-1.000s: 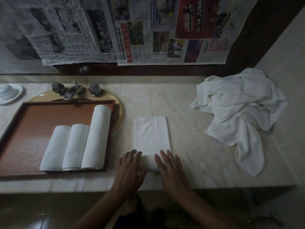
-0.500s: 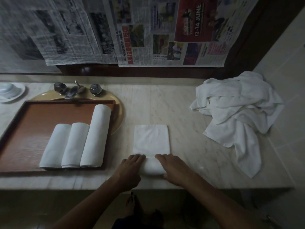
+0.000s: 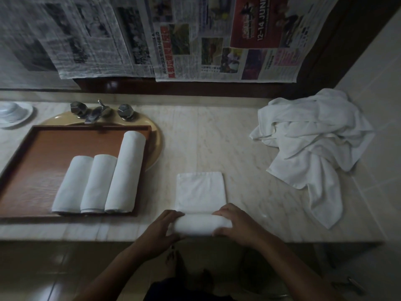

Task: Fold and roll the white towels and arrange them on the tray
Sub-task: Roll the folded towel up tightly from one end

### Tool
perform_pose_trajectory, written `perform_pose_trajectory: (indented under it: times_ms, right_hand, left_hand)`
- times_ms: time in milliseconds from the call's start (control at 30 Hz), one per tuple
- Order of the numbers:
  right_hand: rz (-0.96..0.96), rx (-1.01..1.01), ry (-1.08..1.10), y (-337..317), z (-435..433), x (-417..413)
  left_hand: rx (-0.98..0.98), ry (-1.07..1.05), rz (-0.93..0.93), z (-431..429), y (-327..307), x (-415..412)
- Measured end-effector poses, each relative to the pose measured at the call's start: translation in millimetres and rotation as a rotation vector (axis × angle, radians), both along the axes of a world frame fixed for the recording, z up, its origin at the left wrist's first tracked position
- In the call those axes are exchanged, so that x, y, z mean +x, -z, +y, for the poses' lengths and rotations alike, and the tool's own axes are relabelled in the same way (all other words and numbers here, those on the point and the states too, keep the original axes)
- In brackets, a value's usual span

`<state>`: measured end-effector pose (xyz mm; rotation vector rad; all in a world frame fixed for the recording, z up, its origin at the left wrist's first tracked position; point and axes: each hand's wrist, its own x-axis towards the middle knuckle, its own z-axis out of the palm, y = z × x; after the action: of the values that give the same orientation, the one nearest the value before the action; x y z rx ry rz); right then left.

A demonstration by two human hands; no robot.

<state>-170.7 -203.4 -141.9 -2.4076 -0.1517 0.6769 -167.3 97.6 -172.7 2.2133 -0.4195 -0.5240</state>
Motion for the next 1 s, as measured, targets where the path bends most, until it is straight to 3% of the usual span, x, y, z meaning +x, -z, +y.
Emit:
perform_pose_trajectory:
  times_ms: [200, 267, 467, 567, 900, 1000]
  right_hand:
    - [0.039, 0.061, 0.184, 4, 3, 3]
    - [-0.029, 0.040, 0.232, 4, 10, 1]
    - [-0.662, -0.193, 0.051, 20, 39, -33]
    - [-0.647, -0.300, -0.090, 36, 49, -45]
    - [-0.486, -0.419, -0.230, 34, 40, 7]
    - [-0.423, -0.418, -0.283, 21, 38, 26]
  left_hand:
    - [0.008, -0.114, 0.129, -9, -8, 9]
    - [0.025, -0.152, 0.161, -12, -11, 15]
    - [0.024, -0.225, 0.261, -22, -21, 27]
    - [0.016, -0.240, 0.285, -24, -24, 32]
    - [0.046, -0.543, 0.303, -36, -19, 47]
    - [0.128, -0.493, 0.245, -42, -24, 51]
